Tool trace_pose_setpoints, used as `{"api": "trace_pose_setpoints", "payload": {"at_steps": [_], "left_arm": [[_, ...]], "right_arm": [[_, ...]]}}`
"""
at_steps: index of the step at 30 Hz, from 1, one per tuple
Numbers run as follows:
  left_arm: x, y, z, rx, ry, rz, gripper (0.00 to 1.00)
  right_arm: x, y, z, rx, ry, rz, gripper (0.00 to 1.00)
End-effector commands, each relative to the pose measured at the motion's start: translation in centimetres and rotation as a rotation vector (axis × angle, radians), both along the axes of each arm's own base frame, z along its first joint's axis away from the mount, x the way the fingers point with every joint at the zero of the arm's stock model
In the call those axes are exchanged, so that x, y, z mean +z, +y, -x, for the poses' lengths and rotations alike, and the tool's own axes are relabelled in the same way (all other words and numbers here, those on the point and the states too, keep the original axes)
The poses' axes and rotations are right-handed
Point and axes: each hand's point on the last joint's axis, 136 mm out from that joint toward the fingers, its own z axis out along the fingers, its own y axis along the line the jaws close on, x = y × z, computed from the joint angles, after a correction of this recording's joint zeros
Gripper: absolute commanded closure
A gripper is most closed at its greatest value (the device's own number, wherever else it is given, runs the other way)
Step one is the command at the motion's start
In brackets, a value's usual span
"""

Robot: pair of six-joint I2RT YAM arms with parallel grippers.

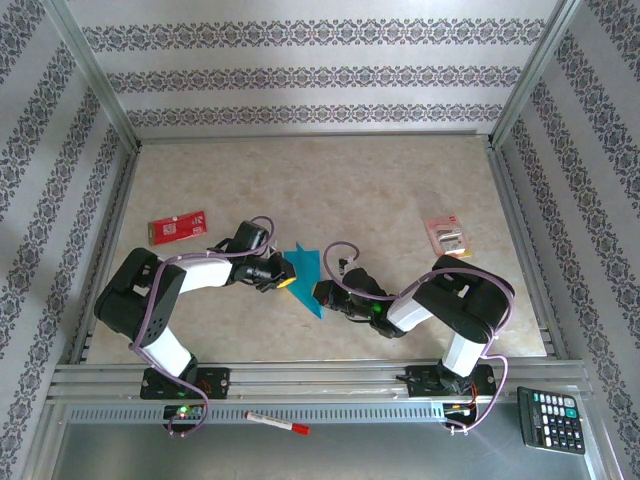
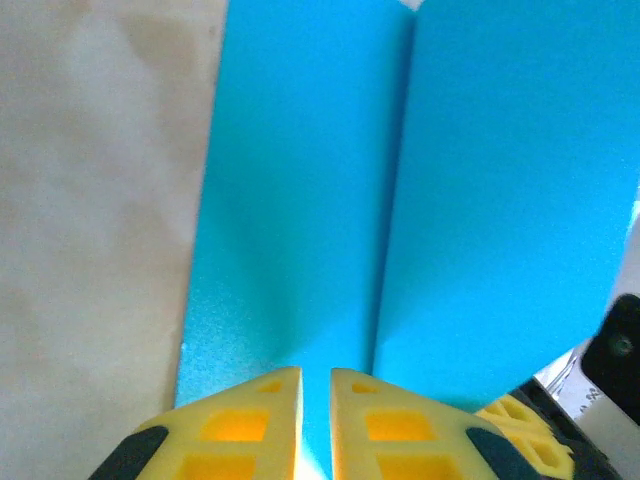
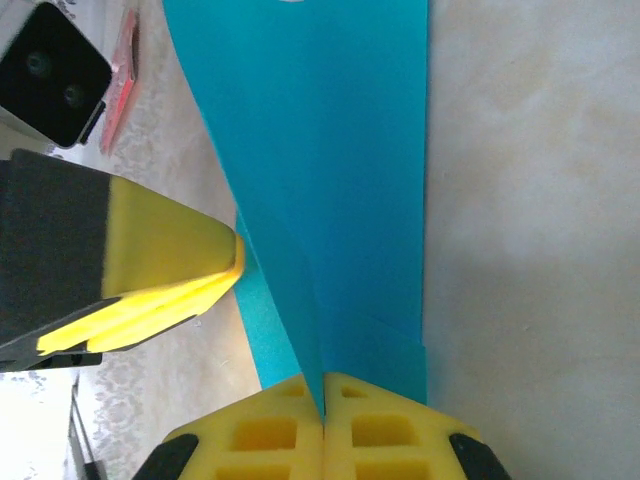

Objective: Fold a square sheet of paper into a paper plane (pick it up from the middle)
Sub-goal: Fourth fold the wing at the center of the table.

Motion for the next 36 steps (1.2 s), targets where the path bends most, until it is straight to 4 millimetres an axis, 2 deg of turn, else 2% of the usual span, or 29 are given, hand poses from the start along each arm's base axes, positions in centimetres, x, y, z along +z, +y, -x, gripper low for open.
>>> {"api": "trace_pose_setpoints", "payload": {"at_steps": [1, 5, 12, 19, 36], "left_arm": [[2.1, -0.6, -0.6, -0.042, -0.067, -0.002, 0.84], [3.2, -1.0, -1.1, -0.059, -0.101, 0.004, 0.86], [4.2, -3.7, -1.1, -0.147, -0.121, 0.028, 0.91], [2.7, -4.4, -1.2, -0.179, -0.08, -0.004, 0.93], [1.3, -4.7, -1.2, -0.208, -0.047, -0.031, 0.88]], "right_arm": [[-2.4, -1.3, 0.6, -0.019, 0.068, 0.044, 1.0], [-3.4, -2.7, 1.2, -0.047, 0.097, 0.072, 1.0], [-4.5, -3.3, 1.5, -0.065, 0.139, 0.091, 1.0], [-5.5, -4.3, 1.9, -0.101, 0.176, 0.11, 1.0], [-7.2, -5.6, 2.5, -0.149, 0.235, 0.143, 1.0]]}}
